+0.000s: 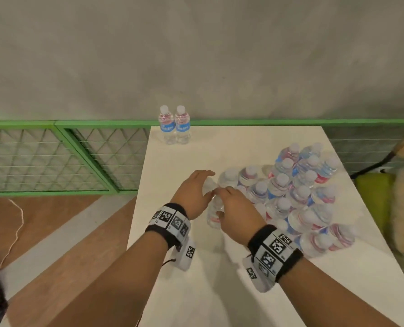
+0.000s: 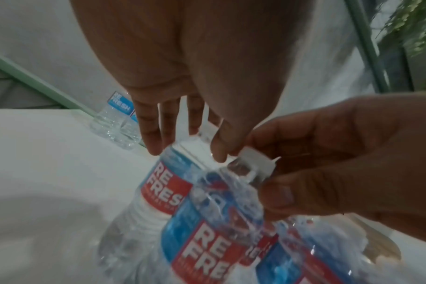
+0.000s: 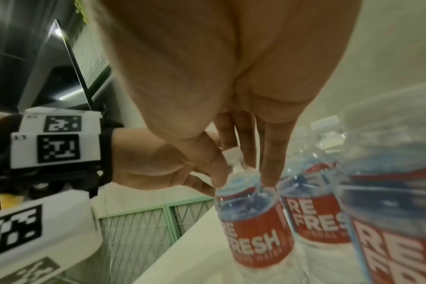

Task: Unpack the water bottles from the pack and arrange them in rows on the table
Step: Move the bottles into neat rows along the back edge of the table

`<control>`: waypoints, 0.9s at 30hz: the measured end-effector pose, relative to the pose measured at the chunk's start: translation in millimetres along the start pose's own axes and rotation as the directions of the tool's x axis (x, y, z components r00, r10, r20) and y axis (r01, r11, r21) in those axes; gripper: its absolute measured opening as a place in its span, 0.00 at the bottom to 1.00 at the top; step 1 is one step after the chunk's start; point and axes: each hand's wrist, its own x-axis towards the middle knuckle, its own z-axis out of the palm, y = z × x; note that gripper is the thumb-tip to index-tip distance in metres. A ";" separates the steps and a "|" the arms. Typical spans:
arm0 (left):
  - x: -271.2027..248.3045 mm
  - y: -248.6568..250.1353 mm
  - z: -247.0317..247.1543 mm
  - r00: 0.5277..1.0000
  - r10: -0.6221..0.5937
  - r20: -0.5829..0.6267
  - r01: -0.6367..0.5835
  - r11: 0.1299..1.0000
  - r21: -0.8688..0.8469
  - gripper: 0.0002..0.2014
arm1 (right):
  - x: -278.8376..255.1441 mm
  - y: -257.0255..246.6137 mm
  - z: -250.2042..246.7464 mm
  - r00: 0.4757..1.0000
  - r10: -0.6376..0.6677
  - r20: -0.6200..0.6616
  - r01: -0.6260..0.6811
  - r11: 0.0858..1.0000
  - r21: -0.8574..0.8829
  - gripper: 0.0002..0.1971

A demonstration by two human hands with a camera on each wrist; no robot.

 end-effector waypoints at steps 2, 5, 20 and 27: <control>-3.4 -4.4 5.4 0.998 0.019 0.055 -0.020 0.999 0.026 0.21 | -2.8 2.9 7.2 1.000 -0.018 -0.018 0.018 0.999 -0.031 0.27; -18.8 -18.4 2.4 0.996 0.014 0.093 -0.009 0.998 -0.058 0.20 | -7.1 4.0 13.6 0.999 -0.021 -0.029 0.021 1.000 -0.007 0.26; -54.1 -99.2 -102.8 0.986 -0.159 0.042 0.162 0.984 -0.070 0.22 | 67.5 -41.1 21.1 0.998 -0.065 0.025 0.062 0.993 0.100 0.17; 7.6 -112.7 -106.9 0.958 -0.220 -0.185 0.226 0.974 0.011 0.20 | 134.0 -61.6 13.2 1.000 -0.003 0.030 0.003 1.000 0.009 0.16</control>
